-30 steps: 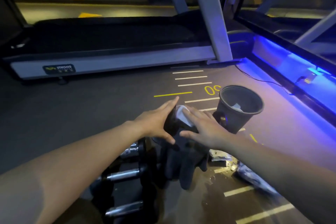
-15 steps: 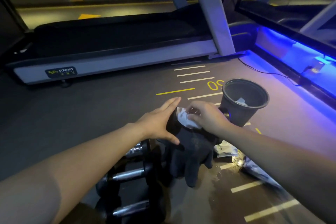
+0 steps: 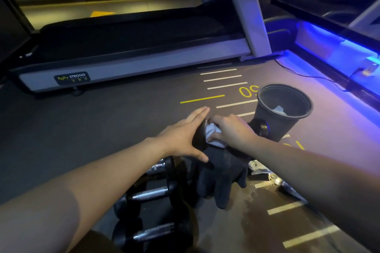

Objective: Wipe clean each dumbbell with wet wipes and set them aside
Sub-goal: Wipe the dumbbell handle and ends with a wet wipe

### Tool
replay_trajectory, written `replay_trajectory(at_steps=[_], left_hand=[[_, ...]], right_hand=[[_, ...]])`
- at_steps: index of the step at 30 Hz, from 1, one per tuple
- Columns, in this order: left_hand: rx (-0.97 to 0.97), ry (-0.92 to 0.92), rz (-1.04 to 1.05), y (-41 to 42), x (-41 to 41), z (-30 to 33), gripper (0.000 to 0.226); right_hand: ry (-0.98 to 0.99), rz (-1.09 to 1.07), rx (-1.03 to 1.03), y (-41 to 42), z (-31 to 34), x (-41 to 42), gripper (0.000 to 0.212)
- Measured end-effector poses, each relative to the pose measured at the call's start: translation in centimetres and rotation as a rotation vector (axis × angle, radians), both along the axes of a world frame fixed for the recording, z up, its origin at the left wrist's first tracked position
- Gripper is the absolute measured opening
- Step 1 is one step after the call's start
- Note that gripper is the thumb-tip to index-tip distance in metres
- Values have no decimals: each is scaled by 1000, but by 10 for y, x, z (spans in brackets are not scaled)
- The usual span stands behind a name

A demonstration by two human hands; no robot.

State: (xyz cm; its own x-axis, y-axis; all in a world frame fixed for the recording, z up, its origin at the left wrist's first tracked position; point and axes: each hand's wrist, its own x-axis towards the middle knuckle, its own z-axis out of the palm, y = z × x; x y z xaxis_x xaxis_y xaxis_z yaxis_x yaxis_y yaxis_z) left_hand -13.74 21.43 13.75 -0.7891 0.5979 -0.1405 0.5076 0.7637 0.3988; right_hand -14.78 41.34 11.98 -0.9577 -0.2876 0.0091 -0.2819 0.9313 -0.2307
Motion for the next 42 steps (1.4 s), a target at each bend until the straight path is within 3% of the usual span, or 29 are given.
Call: replay_trajectory(at_steps=[4,10,17,20,27,30,33,38,42], left_hand=[[4,-6,-4,0,0,0,141],[43,4,-13,0,-5,-4,132],[100,-12,-13,2,-10,-11,131],[127,-20,0,4,-12,-13,132],[136,3,30,5,-10,-11,124],[144,13,26,6,-9,-12,122],[142,12,20,4,-8,-12,121],[169,-9,21,2,-9,-14,117],[177,-10,35,4,-10,-13,117]], right_hand=[[-12,3,80,-5,4,-3,45],[-249,61,96,-7,10,-17,47],[102,72,230,-12,-6,-1,34],[142,77,253,-15,-7,-1,32],[-325,9,-10,-13,7,-20,40],[-394,6,-18,-12,14,-22,33],[-230,30,90,-13,12,-14,40],[144,63,294,-16,-6,3,31],[74,27,191,-15,-6,-1,25]])
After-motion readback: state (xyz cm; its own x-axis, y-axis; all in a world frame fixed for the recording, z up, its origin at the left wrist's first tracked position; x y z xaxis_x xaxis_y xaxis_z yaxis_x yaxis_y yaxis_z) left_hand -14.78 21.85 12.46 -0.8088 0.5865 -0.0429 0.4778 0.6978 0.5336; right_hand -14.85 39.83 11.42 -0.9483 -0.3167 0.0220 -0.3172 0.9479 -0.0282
